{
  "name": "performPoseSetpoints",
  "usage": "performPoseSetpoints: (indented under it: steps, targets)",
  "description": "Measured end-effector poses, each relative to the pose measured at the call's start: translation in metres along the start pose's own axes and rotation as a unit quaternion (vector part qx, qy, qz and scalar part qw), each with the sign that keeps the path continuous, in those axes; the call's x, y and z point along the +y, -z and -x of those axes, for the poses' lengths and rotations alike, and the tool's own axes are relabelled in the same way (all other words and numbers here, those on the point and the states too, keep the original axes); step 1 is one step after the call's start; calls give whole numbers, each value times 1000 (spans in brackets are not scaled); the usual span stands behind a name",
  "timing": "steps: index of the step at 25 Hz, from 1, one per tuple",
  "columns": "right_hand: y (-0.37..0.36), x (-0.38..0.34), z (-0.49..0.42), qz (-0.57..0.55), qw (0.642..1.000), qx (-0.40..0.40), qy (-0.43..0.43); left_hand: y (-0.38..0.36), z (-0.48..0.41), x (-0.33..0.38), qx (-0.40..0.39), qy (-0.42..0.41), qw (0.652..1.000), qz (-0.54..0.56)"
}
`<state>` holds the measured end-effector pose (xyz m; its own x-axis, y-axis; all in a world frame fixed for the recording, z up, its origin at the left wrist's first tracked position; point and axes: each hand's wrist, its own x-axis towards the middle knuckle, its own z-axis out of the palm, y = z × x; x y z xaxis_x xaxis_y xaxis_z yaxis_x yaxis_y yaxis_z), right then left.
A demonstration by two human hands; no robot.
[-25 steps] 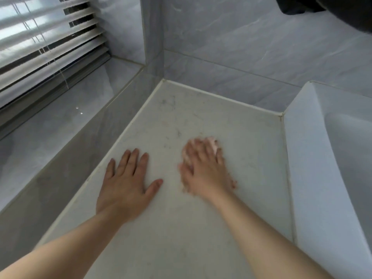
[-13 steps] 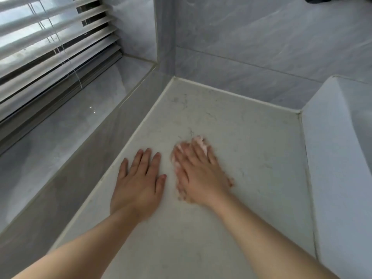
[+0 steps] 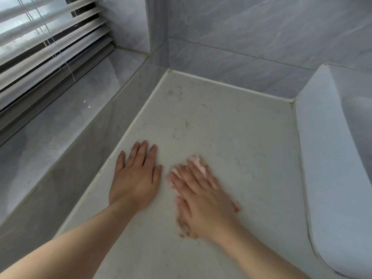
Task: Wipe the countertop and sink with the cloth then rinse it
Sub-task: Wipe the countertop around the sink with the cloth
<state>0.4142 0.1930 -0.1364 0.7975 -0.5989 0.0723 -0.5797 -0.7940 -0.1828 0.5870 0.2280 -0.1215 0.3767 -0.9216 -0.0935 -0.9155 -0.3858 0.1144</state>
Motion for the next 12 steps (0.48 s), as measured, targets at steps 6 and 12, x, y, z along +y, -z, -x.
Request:
performPoseSetpoints:
  steps: [6,12]
  targets:
    - [25,101,-20,22,929,17,-368,-1,1,0,11,-1,1000,4]
    - [-5,17,19,-44,994,98,18,-2,0,0,19,0,1000,8]
